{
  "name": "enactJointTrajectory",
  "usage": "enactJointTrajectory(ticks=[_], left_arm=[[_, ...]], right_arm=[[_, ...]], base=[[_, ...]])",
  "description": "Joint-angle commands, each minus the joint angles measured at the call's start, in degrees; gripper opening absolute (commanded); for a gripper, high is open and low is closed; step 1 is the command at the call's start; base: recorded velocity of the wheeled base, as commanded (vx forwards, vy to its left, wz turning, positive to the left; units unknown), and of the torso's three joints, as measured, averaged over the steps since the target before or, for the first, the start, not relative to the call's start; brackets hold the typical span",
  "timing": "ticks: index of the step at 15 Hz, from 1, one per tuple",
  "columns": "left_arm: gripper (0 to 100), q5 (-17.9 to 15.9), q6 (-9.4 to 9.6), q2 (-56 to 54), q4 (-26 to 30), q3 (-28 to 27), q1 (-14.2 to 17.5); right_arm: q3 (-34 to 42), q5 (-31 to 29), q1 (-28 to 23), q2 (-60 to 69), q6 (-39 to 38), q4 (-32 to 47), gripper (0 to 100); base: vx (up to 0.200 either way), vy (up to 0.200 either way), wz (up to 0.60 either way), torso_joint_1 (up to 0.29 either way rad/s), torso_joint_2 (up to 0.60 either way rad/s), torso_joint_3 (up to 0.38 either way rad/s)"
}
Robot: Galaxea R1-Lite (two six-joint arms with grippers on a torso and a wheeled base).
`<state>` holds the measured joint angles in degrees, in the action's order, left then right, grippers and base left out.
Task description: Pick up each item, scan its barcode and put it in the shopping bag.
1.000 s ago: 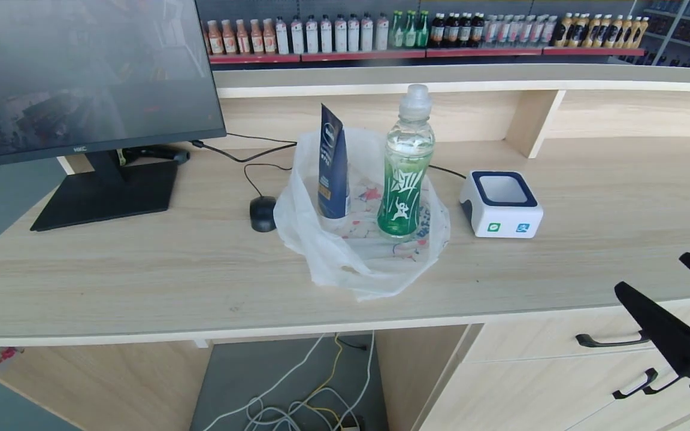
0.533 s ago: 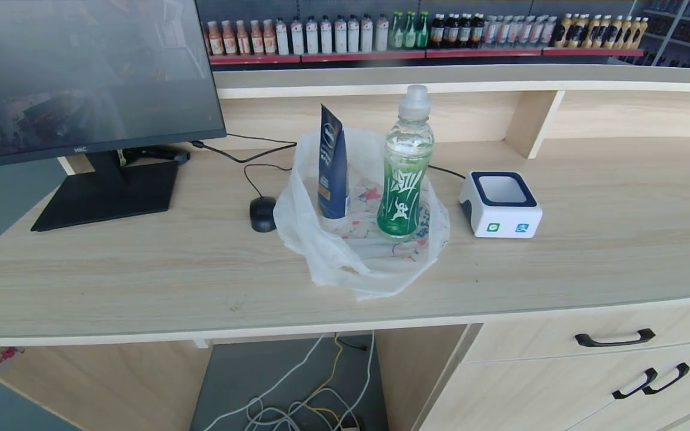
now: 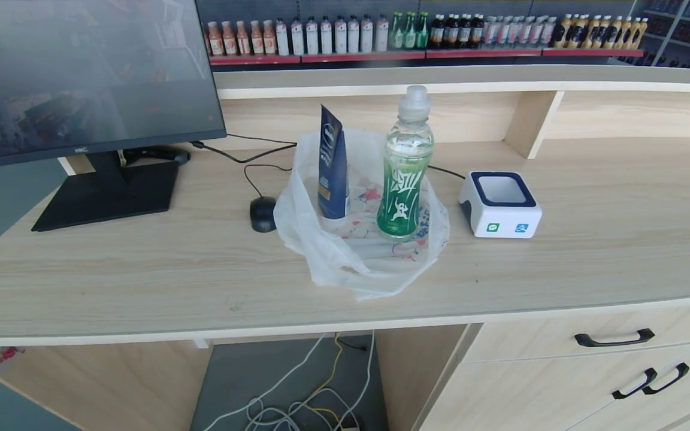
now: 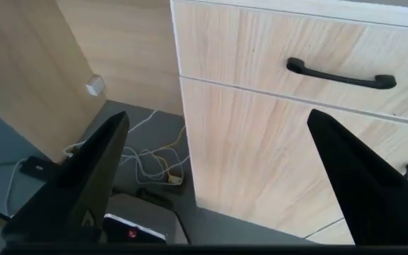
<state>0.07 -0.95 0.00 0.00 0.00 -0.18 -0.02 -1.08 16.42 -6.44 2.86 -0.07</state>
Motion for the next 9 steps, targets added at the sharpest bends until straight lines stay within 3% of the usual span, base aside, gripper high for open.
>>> enactJointTrajectory(ticks=[1,3,8,9], left_arm=[[100,0.01,-0.02,0.00,0.00,0.00,0.01],[100,0.01,-0.02,0.09,0.00,0.00,0.01],[100,0.01,-0.02,0.00,0.00,0.00,0.01],[100,0.01,-0.02,0.00,0.00,0.00,0.01]], right_arm=[[0.02,-0.06,-12.38,-5.25,-0.40,0.07,100],[0.02,-0.06,-17.04,-1.56,-0.40,0.07,100],[0.02,0.47,-16.60,6.35,-3.57,0.07,100],[0.02,0.47,-16.60,6.35,-3.30,0.07,100]], base=[[0.000,0.000,0.00,0.000,0.00,0.000],[0.000,0.000,0.00,0.000,0.00,0.000],[0.000,0.000,0.00,0.000,0.00,0.000],[-0.200,0.000,0.00,0.012,0.01,0.002]])
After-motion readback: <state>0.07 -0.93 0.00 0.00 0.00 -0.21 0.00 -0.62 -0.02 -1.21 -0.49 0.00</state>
